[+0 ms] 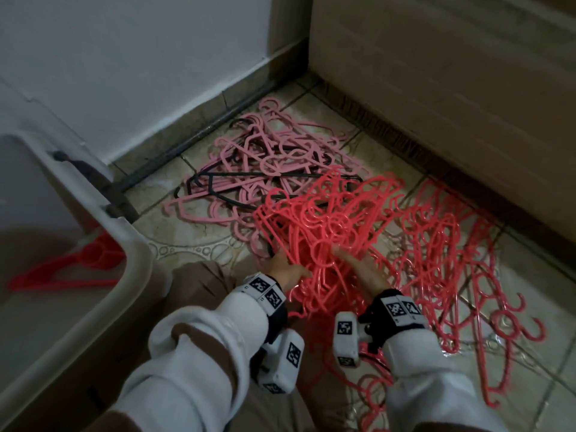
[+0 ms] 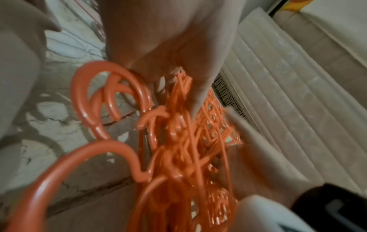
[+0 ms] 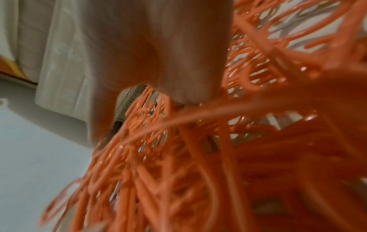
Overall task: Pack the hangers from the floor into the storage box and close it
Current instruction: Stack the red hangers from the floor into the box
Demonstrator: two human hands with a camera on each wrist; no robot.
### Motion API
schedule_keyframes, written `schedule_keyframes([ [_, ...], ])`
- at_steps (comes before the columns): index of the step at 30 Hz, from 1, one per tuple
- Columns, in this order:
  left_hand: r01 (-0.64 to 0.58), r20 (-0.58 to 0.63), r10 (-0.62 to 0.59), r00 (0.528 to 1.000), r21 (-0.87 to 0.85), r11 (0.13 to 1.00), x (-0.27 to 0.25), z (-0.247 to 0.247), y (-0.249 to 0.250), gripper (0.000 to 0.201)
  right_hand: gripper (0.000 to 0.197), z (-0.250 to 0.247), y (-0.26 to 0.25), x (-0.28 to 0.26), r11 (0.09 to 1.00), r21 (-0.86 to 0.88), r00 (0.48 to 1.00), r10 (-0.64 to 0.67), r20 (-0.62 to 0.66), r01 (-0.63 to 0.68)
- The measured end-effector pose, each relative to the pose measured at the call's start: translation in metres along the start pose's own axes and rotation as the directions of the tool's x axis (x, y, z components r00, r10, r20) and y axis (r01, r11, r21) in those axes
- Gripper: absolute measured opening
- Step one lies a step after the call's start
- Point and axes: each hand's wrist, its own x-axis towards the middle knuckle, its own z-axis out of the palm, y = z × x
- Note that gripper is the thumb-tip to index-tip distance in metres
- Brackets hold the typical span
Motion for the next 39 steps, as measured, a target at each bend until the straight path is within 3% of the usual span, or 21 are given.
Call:
schedule_keyframes([
  [3, -0.026, -0.016, 0.025, 1.000, -0.043, 0.999, -0.007, -0.004, 0.006, 0.064, 0.103, 0.004, 0.001, -0.003, 0.996, -0.078, 0.997, -0.045, -0.055, 0.041],
  [5, -0.059, -0.046, 0.057, 0.997, -0.063, 0.996, -0.007, -0.001, 0.004, 0.061, 0.089, 0.007, -0.003, -0.007, 0.996, -0.070, 0.995, -0.057, -0.081, 0.051],
  [8, -0.103, -0.059, 0.098, 0.993, -0.078, 0.992, -0.017, 0.001, 0.010, 0.047, 0.069, 0.012, -0.009, -0.011, 0.992, 0.009, 0.987, -0.128, -0.102, 0.129],
  [11, -0.141, -0.089, 0.130, 0.988, -0.137, 0.980, -0.023, -0.004, 0.019, 0.031, 0.076, 0.018, -0.008, -0.010, 0.970, 0.207, 0.989, -0.111, -0.098, 0.129],
  [14, -0.096, -0.056, 0.087, 0.995, -0.174, 0.980, -0.024, -0.008, 0.018, 0.036, 0.075, 0.025, -0.011, -0.008, 0.939, 0.332, 0.996, -0.079, -0.051, 0.091],
  [18, 0.018, -0.029, -0.019, 0.999, -0.052, 0.998, -0.019, -0.006, 0.009, 0.096, 0.064, 0.033, -0.012, -0.005, 0.941, 0.335, 0.998, -0.041, -0.041, 0.052],
  [19, 0.023, -0.016, -0.024, 1.000, -0.055, 0.998, -0.012, -0.004, 0.005, 0.101, 0.057, 0.034, -0.012, -0.005, 0.946, 0.322, 0.998, -0.031, -0.052, 0.046],
  [22, 0.004, 0.002, -0.004, 1.000, -0.170, 0.985, 0.002, 0.000, -0.003, 0.079, 0.041, 0.036, -0.013, -0.010, 0.932, 0.358, 0.998, -0.053, -0.013, 0.054],
  [24, -0.021, 0.011, 0.024, 1.000, -0.237, 0.971, -0.010, -0.007, 0.005, 0.065, 0.042, 0.033, -0.013, -0.013, 0.907, 0.416, 0.995, -0.091, 0.048, 0.063],
  [28, -0.061, 0.046, 0.078, 0.996, -0.294, 0.954, -0.039, -0.018, 0.021, 0.061, 0.050, 0.031, -0.014, -0.016, 0.903, 0.426, 0.992, -0.100, 0.071, 0.060],
  [32, -0.152, -0.037, 0.148, 0.988, -0.298, 0.943, -0.047, -0.023, 0.027, 0.069, 0.053, 0.033, -0.022, -0.024, 0.904, 0.417, 0.987, -0.137, 0.079, 0.092],
  [35, -0.158, -0.041, 0.153, 0.987, -0.321, 0.934, -0.054, -0.033, 0.030, 0.043, 0.047, 0.033, -0.032, -0.031, 0.905, 0.410, 0.978, -0.174, 0.117, 0.112],
  [37, -0.185, -0.060, 0.175, 0.983, -0.314, 0.931, -0.060, -0.037, 0.031, 0.020, 0.054, 0.034, -0.040, -0.036, 0.920, 0.364, 0.968, -0.206, 0.145, 0.142],
  [39, -0.253, -0.064, 0.245, 0.967, -0.291, 0.923, -0.067, -0.039, 0.034, 0.021, 0.065, 0.034, -0.047, -0.040, 0.938, 0.298, 0.962, -0.230, 0.146, 0.179],
])
